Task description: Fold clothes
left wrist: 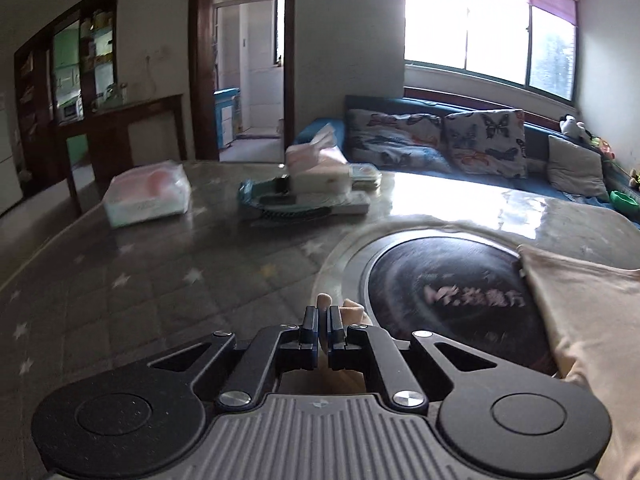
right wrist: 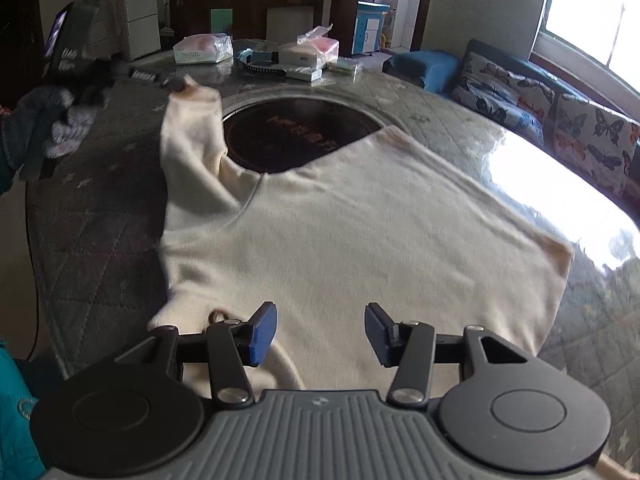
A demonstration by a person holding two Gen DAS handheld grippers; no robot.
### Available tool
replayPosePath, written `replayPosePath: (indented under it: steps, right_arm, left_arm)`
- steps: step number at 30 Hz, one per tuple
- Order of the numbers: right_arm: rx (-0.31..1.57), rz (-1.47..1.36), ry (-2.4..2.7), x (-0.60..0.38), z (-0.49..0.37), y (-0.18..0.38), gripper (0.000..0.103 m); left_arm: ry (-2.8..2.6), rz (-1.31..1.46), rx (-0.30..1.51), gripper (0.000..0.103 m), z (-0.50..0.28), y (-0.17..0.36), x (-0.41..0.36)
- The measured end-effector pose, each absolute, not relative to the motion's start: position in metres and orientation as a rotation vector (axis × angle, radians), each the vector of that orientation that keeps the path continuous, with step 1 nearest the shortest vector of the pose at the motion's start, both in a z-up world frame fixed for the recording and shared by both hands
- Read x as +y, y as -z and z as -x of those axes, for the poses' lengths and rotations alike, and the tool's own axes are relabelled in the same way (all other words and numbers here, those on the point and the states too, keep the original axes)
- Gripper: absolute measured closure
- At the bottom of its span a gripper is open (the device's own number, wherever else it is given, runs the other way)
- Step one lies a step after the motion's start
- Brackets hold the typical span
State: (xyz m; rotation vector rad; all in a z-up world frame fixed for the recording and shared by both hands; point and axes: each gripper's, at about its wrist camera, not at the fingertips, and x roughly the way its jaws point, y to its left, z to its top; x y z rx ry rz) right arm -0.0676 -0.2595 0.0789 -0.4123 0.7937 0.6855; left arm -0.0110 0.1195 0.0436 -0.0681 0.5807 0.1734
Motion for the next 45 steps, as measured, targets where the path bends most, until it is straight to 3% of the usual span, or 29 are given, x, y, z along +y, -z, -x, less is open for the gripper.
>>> replayPosePath:
  steps: [18, 37, 45]
  right_arm:
    - [0.803, 0.448, -0.836, -0.145, 0.001, -0.055, 0.074]
    - [0.725, 0.592, -0.996, -0.108, 0.046, -0.056, 0.074]
    - [0.790, 0.555, -1.091, -0.108, 0.067, -0.053, 0.072]
  left_arm:
    - [-0.253, 0.090, 0.666, 0.094, 0.016, -0.019, 0.154]
    - [-0.148, -0.025, 0.664, 0.092, 0.001, -0.015, 0.119]
    - [-0.172, -0.044, 0.665, 0.091, -0.007, -0.014, 0.123]
